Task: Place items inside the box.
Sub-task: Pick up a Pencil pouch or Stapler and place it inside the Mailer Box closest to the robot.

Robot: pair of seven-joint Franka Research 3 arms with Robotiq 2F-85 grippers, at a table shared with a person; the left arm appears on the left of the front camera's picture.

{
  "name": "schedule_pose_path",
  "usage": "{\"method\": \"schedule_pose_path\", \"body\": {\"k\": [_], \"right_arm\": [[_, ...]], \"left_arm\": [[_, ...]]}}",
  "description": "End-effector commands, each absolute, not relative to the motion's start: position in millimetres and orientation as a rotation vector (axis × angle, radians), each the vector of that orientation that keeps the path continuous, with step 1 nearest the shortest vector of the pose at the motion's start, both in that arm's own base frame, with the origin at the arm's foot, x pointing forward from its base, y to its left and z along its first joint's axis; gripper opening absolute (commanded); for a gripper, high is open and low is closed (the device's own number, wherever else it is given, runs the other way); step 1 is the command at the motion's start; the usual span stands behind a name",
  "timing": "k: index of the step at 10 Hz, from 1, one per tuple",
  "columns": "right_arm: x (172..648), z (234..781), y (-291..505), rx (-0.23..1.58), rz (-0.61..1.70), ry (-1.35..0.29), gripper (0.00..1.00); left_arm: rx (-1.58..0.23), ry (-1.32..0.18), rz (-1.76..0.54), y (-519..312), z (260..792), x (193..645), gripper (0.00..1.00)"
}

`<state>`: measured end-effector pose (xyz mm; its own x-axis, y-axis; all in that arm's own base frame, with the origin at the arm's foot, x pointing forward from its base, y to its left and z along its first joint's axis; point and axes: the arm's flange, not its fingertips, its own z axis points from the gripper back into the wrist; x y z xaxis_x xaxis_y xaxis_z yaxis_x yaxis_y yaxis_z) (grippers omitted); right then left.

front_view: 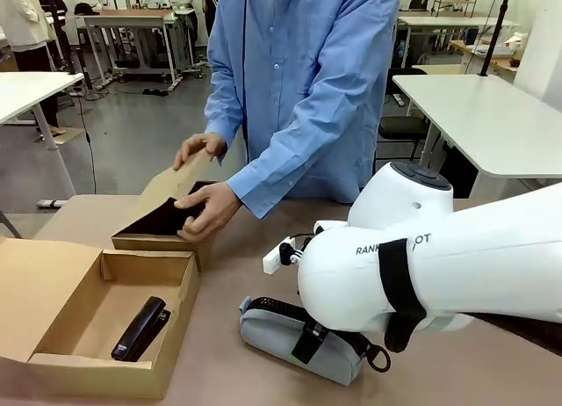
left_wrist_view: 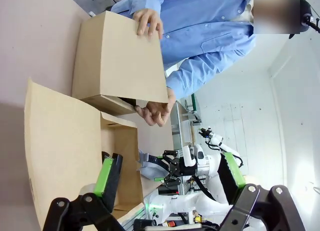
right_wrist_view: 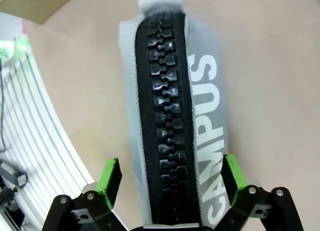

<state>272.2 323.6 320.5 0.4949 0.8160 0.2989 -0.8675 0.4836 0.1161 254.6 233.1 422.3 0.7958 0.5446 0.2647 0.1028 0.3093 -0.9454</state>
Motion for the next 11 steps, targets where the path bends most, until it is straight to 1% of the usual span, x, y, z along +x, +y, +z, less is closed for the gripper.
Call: {"method": "schedule_pose_path", "body": {"k": [1, 4, 5, 6, 7, 9, 10, 11], "right_arm": [[281.6, 321.8, 328.6, 0.263, 1.053, -0.241, 1.00], [281.6, 322.6, 331.6, 0.262, 1.063, -0.249, 1.00], [280.7, 322.8, 333.2, 0.270, 1.073, -0.242, 0.43], [281.7, 322.8, 334.2, 0.273, 1.072, -0.234, 0.40], [281.5, 323.2, 334.4, 0.275, 1.071, -0.232, 0.00], [281.1, 323.4, 335.0, 0.273, 1.070, -0.231, 0.00], [281.5, 322.5, 333.6, 0.278, 1.071, -0.227, 0.13], [280.5, 322.7, 333.5, 0.281, 1.069, -0.227, 0.04]], "left_arm": [[-1.257, -0.649, 0.303, 231.9, 422.8, 254.2, 1.00], [-1.257, -0.649, 0.303, 231.9, 422.8, 254.2, 1.00], [-1.257, -0.649, 0.303, 231.9, 422.8, 254.2, 1.00], [-1.257, -0.649, 0.303, 231.9, 422.8, 254.2, 1.00], [-1.257, -0.649, 0.303, 231.9, 422.8, 254.2, 1.00], [-1.257, -0.649, 0.303, 231.9, 422.8, 254.2, 1.00], [-1.257, -0.649, 0.303, 231.9, 422.8, 254.2, 1.00], [-1.257, -0.649, 0.303, 231.9, 422.8, 254.2, 1.00]]}}
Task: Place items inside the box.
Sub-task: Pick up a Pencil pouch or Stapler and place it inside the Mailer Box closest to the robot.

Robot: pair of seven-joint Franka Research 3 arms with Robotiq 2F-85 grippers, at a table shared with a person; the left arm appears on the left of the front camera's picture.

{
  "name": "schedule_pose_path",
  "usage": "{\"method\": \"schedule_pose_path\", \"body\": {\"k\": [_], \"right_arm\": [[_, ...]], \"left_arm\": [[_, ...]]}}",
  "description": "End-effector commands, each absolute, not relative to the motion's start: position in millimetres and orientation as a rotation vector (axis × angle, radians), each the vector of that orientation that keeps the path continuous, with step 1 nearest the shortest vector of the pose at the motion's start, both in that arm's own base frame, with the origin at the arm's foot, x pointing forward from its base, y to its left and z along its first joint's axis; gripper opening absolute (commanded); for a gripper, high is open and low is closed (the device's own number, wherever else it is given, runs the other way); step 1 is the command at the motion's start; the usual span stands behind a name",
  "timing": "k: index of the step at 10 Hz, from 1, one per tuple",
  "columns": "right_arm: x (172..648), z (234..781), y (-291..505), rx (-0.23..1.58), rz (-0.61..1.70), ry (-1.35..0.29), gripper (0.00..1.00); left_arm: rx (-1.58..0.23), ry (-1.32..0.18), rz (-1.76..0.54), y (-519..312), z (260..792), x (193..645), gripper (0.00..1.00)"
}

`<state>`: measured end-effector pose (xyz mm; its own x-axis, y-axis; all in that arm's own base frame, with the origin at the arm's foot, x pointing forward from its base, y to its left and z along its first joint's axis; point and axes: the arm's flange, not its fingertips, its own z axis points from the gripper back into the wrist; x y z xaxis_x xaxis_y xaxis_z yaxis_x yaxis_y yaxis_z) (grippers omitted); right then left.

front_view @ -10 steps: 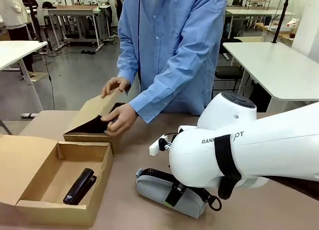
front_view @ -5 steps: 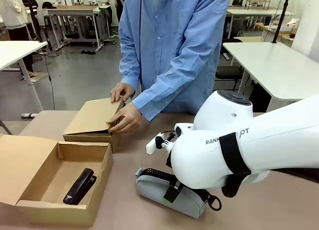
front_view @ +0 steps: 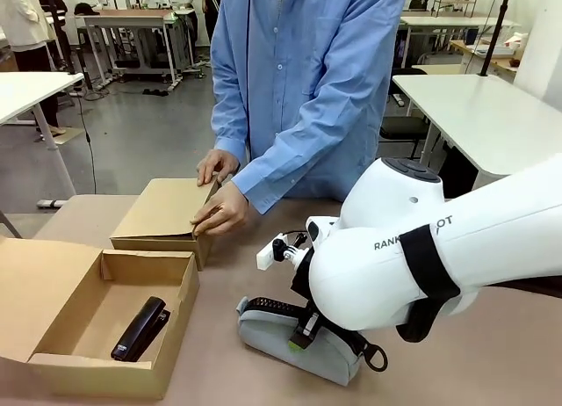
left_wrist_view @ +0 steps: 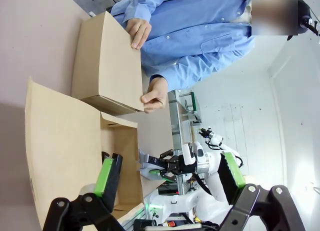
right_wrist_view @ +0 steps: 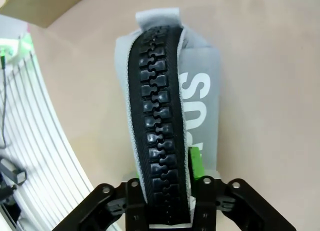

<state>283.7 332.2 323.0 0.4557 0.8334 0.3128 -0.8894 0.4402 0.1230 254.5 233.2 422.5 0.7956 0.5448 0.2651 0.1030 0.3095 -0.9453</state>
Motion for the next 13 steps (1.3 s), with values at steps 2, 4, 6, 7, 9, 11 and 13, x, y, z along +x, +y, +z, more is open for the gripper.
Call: {"method": "schedule_pose_path", "body": {"k": [2, 4, 6, 7, 9, 11, 13], "right_arm": [[280, 324, 333, 0.291, 1.066, -0.231, 0.00], [278, 330, 331, 0.287, 1.059, -0.241, 0.00], [275, 357, 322, 0.296, 1.020, -0.262, 0.00], [265, 395, 313, 0.313, 0.974, -0.286, 0.00], [230, 480, 295, 0.353, 0.937, -0.224, 0.00], [204, 516, 287, 0.400, 0.895, -0.164, 0.00], [233, 470, 299, 0.357, 0.952, -0.238, 0.00]], "left_arm": [[-1.257, -0.649, 0.303, 232, 423, 254, 1.00], [-1.257, -0.649, 0.303, 232, 423, 254, 1.00], [-1.257, -0.649, 0.303, 232, 423, 254, 1.00], [-1.257, -0.649, 0.303, 232, 423, 254, 1.00], [-1.257, -0.649, 0.303, 232, 423, 254, 1.00], [-1.257, -0.649, 0.303, 232, 423, 254, 1.00], [-1.257, -0.649, 0.303, 232, 423, 254, 1.00]]}}
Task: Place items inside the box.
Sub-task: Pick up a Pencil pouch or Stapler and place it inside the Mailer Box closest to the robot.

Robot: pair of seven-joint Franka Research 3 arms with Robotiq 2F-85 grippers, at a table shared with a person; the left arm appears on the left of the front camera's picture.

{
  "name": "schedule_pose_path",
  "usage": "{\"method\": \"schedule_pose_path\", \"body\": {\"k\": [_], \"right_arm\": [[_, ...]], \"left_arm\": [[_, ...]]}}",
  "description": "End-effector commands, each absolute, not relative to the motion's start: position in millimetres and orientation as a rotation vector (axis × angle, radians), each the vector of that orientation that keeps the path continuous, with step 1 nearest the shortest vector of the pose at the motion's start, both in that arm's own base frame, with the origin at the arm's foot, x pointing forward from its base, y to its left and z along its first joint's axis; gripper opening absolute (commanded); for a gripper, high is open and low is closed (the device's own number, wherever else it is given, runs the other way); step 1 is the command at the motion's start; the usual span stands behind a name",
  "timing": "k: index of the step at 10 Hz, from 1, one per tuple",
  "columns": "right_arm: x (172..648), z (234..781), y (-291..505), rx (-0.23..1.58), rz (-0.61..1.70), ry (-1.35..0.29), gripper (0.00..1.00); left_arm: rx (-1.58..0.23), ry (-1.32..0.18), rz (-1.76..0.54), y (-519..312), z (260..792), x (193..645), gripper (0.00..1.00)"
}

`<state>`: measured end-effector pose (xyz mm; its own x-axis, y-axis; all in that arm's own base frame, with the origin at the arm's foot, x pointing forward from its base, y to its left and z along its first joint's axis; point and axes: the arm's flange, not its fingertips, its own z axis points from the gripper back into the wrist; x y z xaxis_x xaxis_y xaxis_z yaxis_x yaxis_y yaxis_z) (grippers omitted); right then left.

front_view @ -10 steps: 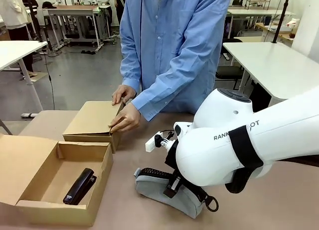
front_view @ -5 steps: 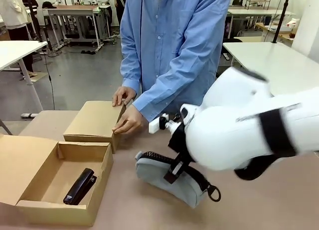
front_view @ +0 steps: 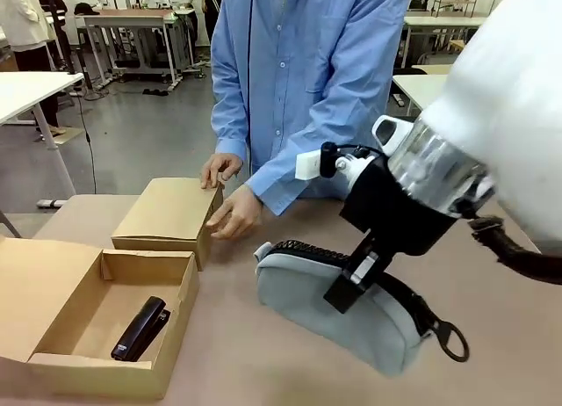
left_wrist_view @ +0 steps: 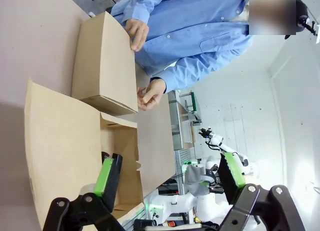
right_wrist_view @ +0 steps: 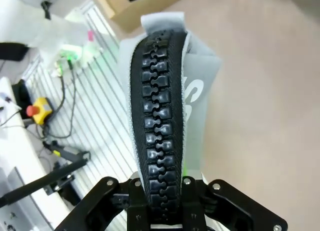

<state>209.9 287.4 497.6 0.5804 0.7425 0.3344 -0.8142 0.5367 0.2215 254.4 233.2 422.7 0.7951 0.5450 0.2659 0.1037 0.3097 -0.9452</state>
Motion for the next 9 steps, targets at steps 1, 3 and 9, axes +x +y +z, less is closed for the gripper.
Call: {"method": "schedule_pose_path", "body": {"k": [1, 3, 9], "right_arm": [[203, 509, 285, 0.380, 0.935, -0.208, 0.07], [204, 503, 323, 0.532, 0.895, -0.273, 0.07], [206, 470, 542, 0.679, 0.220, -0.336, 0.07]], "left_arm": [[-1.257, -0.649, 0.303, 232, 423, 254, 1.00], [-1.257, -0.649, 0.303, 232, 423, 254, 1.00], [-1.257, -0.649, 0.303, 232, 423, 254, 1.00]]}}
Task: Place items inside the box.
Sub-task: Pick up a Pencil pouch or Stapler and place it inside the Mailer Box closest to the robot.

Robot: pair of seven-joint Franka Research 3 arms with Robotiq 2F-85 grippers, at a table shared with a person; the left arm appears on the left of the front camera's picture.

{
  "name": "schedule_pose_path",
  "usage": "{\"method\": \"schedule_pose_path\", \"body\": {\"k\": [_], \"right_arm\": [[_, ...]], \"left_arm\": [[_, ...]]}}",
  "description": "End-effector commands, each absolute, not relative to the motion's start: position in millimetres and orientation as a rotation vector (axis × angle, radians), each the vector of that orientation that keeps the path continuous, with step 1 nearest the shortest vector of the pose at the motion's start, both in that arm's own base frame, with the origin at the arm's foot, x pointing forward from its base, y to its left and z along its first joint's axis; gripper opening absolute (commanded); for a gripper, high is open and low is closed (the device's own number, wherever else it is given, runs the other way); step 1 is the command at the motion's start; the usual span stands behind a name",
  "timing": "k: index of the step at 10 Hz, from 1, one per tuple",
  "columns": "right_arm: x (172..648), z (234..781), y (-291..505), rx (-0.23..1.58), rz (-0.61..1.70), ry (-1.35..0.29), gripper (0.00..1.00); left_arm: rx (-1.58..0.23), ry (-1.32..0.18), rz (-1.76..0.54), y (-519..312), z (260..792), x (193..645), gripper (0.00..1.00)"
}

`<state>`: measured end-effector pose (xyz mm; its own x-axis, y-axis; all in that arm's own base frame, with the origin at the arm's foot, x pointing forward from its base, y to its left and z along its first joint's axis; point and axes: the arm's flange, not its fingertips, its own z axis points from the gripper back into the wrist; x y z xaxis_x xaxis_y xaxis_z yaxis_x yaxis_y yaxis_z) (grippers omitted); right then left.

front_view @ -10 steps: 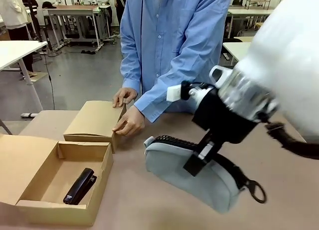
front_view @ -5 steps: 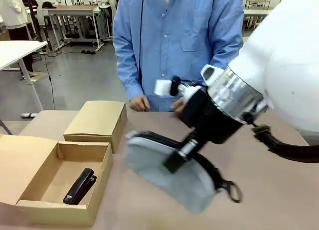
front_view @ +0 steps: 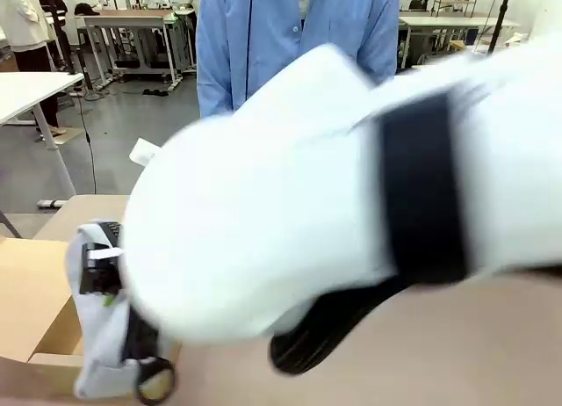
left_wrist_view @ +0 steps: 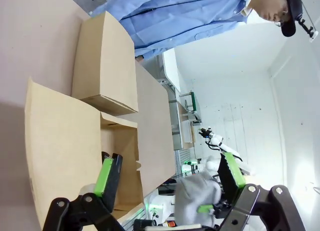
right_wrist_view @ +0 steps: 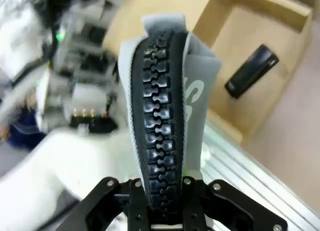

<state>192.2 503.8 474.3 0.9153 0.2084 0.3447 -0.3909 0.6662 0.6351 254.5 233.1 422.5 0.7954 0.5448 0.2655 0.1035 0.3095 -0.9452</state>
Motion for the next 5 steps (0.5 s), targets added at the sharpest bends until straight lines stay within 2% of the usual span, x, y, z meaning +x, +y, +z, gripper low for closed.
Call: {"method": "schedule_pose_path", "body": {"k": [1, 2, 4, 5], "right_arm": [[215, 461, 543, 0.658, 0.149, -0.424, 0.07], [192, 474, 504, 0.772, 0.342, -0.252, 0.07], [192, 474, 504, 0.772, 0.342, -0.252, 0.07], [206, 450, 516, 0.764, 0.262, -0.300, 0.07]], "left_arm": [[-1.257, -0.649, 0.303, 232, 423, 254, 1.00], [-1.257, -0.649, 0.303, 232, 423, 254, 1.00], [-1.257, -0.649, 0.303, 232, 423, 254, 1.00], [-1.257, -0.649, 0.303, 232, 423, 254, 1.00]]}}
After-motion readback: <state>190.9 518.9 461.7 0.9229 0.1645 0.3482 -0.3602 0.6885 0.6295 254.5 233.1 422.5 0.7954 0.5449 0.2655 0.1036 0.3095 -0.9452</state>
